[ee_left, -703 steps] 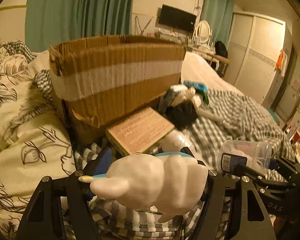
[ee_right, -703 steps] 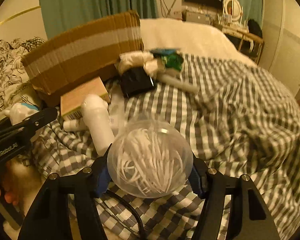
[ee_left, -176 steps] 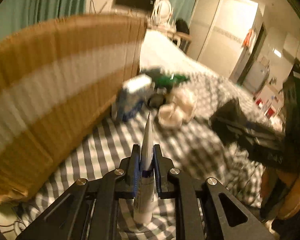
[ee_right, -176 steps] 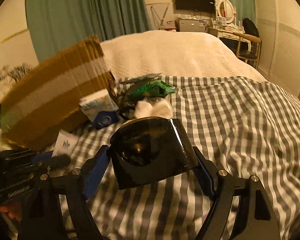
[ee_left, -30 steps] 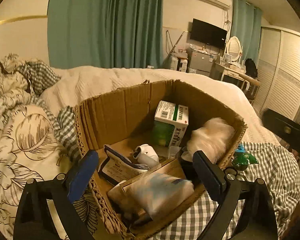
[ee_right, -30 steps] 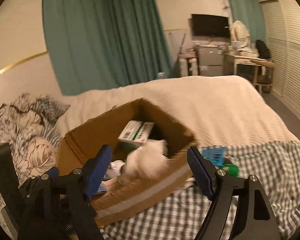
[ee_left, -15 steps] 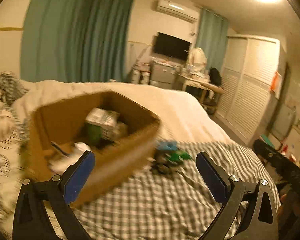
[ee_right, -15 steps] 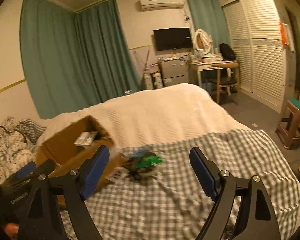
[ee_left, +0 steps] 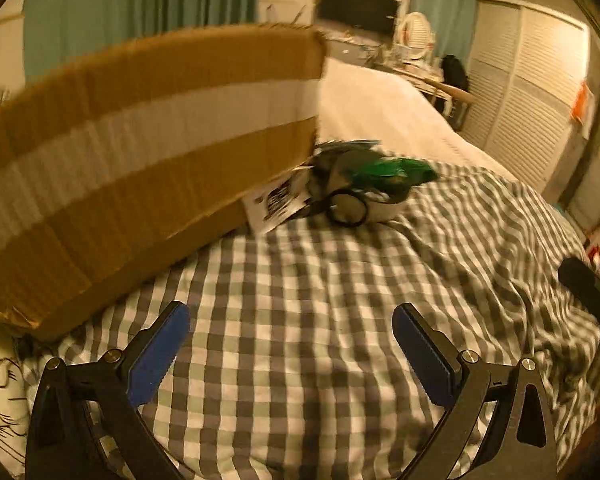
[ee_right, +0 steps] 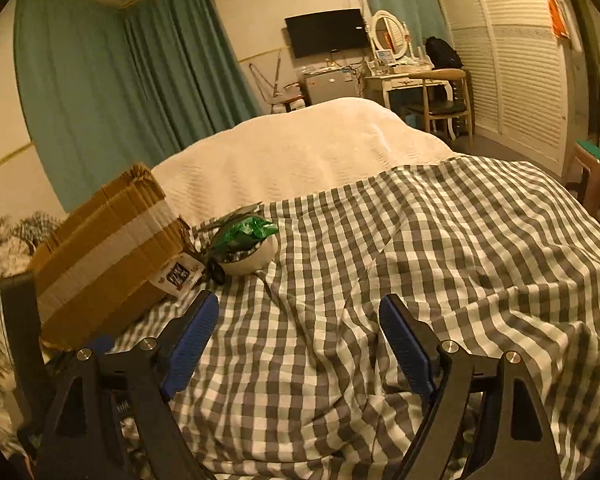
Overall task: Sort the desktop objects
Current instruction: 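Grasp the green packet with the right tool while the left grasps the scissors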
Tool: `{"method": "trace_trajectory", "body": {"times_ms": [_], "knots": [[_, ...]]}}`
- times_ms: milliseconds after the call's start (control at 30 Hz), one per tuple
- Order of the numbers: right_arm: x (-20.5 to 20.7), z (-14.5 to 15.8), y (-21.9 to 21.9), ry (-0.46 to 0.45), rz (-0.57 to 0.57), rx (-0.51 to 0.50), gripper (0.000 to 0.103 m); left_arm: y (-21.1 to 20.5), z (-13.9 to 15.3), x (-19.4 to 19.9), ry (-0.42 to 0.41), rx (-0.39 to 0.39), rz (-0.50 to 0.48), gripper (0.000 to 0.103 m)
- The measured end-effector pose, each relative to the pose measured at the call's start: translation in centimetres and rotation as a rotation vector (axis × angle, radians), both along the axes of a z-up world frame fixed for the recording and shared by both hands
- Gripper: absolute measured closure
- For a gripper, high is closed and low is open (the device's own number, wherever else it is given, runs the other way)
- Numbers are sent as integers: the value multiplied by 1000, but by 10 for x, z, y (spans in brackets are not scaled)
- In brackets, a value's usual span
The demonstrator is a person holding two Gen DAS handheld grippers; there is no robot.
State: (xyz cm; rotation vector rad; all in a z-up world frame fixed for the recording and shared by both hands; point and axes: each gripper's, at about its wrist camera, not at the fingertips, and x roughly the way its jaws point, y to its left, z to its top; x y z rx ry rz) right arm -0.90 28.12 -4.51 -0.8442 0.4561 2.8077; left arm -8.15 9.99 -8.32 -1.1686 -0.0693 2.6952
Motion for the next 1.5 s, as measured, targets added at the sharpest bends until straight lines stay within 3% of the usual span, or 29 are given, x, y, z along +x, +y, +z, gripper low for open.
{"method": "trace_trajectory", "body": {"times_ms": [233, 500, 633, 833, 900, 967, 1033, 1133, 1233, 1400, 1500], "knots": [[-20, -8, 13, 14, 35, -46, 21, -11, -1, -14, -2, 74, 48, 0], [-58, -10, -14, -3, 135, 44, 21, -12, -3, -38, 9, 73, 58, 0], [-98, -10, -27, -14, 186, 66, 21, -18, -8, -45, -3, 92, 68, 0], [-161, -34, -21, -82, 157, -4, 22, -26, -17, -51, -28, 140, 81, 0], [-173, -40, -19, -87, 146, -33, 26, -26, -19, -52, -32, 139, 80, 0], [-184, -46, -19, -90, 159, -71, 38, -24, -23, -55, -47, 129, 76, 0], [-186, -50, -21, -101, 165, -73, 52, -25, -23, -56, -51, 129, 74, 0], [-167, -48, -25, -60, 159, -13, 57, -27, -21, -56, -32, 156, 64, 0], [-133, -41, -21, -30, 132, 34, 59, -27, -18, -55, -17, 162, 52, 0], [-100, -39, 6, -23, 55, 9, 59, -17, -14, -55, -10, 116, 55, 0], [-88, -37, 21, 7, 27, -43, 59, -7, -9, -56, 2, 141, 51, 0]]}}
